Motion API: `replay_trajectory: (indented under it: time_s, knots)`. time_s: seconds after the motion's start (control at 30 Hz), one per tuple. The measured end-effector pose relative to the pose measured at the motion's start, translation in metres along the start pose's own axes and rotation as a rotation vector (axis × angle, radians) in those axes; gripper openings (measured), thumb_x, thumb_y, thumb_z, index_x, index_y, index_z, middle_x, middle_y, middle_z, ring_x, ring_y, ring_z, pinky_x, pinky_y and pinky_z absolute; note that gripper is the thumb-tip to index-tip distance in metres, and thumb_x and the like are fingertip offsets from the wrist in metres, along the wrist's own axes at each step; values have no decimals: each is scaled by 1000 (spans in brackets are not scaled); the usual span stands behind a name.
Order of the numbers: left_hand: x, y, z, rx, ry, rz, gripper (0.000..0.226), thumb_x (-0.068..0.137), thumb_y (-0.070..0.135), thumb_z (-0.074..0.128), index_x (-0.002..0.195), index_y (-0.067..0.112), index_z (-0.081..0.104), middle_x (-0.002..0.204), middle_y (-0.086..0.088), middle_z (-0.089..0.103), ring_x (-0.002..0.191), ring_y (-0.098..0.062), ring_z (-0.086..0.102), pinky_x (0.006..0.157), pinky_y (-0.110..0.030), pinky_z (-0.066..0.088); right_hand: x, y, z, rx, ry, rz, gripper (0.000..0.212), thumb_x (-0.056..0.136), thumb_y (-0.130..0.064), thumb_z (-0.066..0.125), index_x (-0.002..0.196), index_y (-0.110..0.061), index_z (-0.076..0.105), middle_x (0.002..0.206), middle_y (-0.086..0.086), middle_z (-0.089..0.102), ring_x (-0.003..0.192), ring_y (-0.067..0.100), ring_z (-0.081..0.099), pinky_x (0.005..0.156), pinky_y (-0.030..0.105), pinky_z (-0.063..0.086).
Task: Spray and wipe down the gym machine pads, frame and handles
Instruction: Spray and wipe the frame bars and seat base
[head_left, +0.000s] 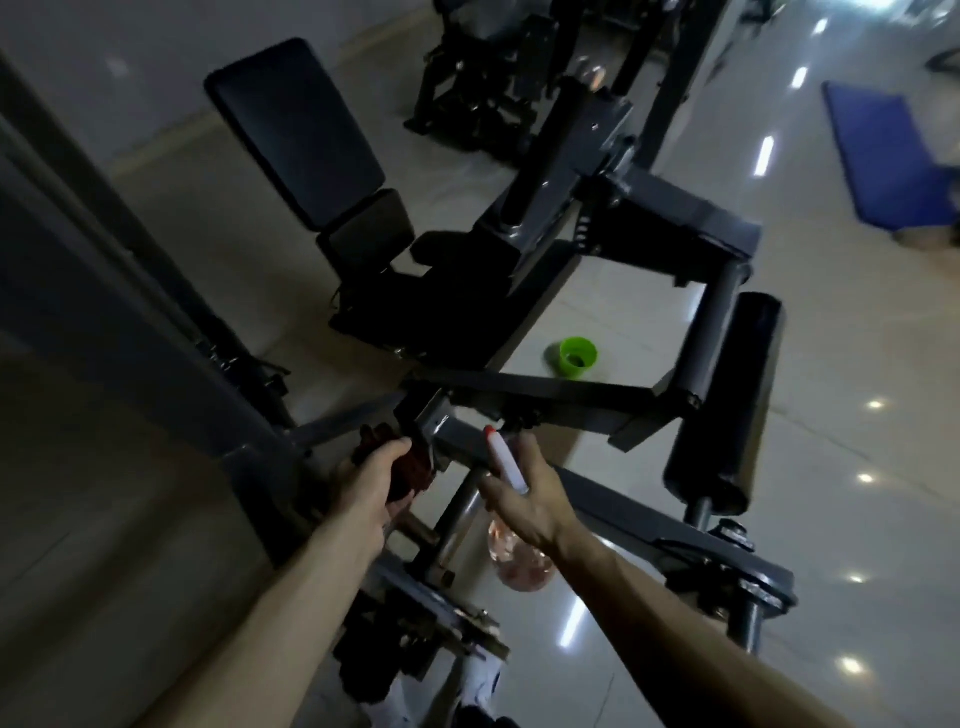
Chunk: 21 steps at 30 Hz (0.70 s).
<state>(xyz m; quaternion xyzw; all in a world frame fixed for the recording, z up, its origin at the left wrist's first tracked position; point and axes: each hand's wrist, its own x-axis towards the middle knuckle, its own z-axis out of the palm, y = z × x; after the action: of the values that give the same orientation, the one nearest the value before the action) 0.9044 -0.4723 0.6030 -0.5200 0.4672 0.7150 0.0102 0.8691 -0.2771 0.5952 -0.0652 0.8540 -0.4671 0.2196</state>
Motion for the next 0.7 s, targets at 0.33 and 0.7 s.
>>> replay_trajectory:
  time_s: [0.33,0.7]
  knots:
    - [-6,32,60,18,-129,182,49,84,22,83,125,14,57,110,-7,66,93,-21,67,65,-33,56,-15,-5,-47,211,415,-47,33,97,-13,70,125,-30,70,76,-21,72,74,-6,68,66,13,50]
    - [41,34,-125,-270,353,84,42,81,30,84,118,16,68,108,-5,70,88,-18,68,51,-24,53,33,-77,102,428,-35,-182,20,103,-19,65,123,-18,67,104,3,76,96,19,74,78,40,63]
